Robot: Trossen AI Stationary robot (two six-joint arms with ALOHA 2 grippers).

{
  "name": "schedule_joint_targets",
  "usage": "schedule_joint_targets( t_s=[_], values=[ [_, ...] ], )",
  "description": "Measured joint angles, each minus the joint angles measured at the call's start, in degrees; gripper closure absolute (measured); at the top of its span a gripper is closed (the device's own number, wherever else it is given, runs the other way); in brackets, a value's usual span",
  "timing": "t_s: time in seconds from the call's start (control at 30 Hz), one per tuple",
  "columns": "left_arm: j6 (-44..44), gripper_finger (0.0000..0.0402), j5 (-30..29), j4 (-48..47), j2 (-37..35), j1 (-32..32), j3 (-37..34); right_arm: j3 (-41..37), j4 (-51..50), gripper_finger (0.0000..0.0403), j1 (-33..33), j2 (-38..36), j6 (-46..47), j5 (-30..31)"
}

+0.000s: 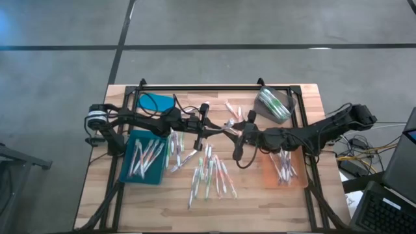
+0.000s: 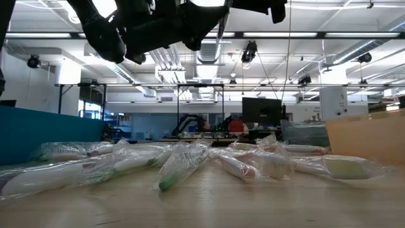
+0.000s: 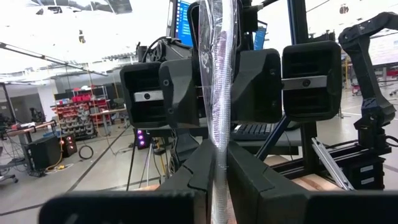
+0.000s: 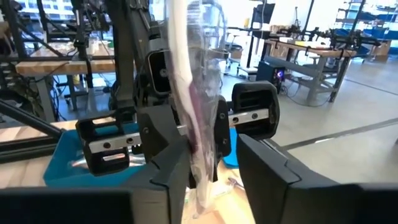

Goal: Pick & Place Toothbrushes
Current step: Put the purple toothbrush into the orange bin

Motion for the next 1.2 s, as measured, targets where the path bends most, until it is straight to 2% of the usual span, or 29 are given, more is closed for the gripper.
schedule_joint_targets(
  t_s=[0.37,0.7,0.87,1.0,1.2],
  values=[
    [-0.1,0.0367,-0.5,-0.2,0.0,0.0,0.0,0.0,0.2,0.0384,0.0,0.2,-2.0,-0.3],
    [-0.1,0.0366,-0.3,-0.2,0.0,0.0,0.0,0.0,0.2,0.0383,-0.1,0.2,-2.5,-0.9],
    [0.0,0.0353,-0.3,-0.6,0.0,0.0,0.0,0.0,0.1,0.0384,-0.1,0.2,-2.4,-1.1],
    [0.1,0.0328,-0.2,-0.7,0.0,0.0,0.0,0.0,0.2,0.0385,-0.1,0.2,-2.4,-1.3],
    [0.1,0.0267,-0.1,-1.1,0.0,0.0,0.0,0.0,0.3,0.0385,-0.1,0.2,-2.5,-1.3]
  ],
)
